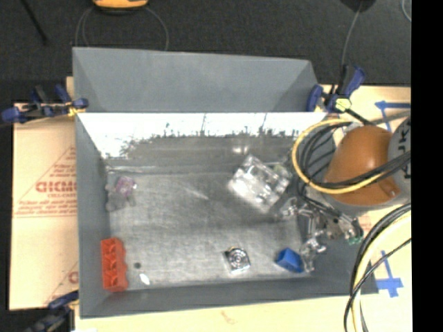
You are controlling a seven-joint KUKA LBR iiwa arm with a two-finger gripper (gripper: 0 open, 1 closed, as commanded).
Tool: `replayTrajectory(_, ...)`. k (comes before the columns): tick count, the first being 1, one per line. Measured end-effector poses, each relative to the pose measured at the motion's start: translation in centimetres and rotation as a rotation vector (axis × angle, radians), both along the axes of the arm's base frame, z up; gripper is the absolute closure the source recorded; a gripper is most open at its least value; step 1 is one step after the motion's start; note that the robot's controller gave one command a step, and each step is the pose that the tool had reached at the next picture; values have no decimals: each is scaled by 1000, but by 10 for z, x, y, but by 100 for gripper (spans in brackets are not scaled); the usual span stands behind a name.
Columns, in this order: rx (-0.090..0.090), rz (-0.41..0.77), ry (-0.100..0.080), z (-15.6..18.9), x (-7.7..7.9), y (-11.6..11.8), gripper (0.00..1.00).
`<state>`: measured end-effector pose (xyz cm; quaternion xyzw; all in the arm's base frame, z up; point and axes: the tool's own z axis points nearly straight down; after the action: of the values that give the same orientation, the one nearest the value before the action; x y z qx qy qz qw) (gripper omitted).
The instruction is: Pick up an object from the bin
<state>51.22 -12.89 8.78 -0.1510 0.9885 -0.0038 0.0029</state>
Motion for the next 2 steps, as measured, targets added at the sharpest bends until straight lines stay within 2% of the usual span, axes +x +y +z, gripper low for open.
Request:
replayTrajectory(1,2,511,-13,-13,-29,0,0)
replayTrajectory(2,6,620,1,8,-4,94,0)
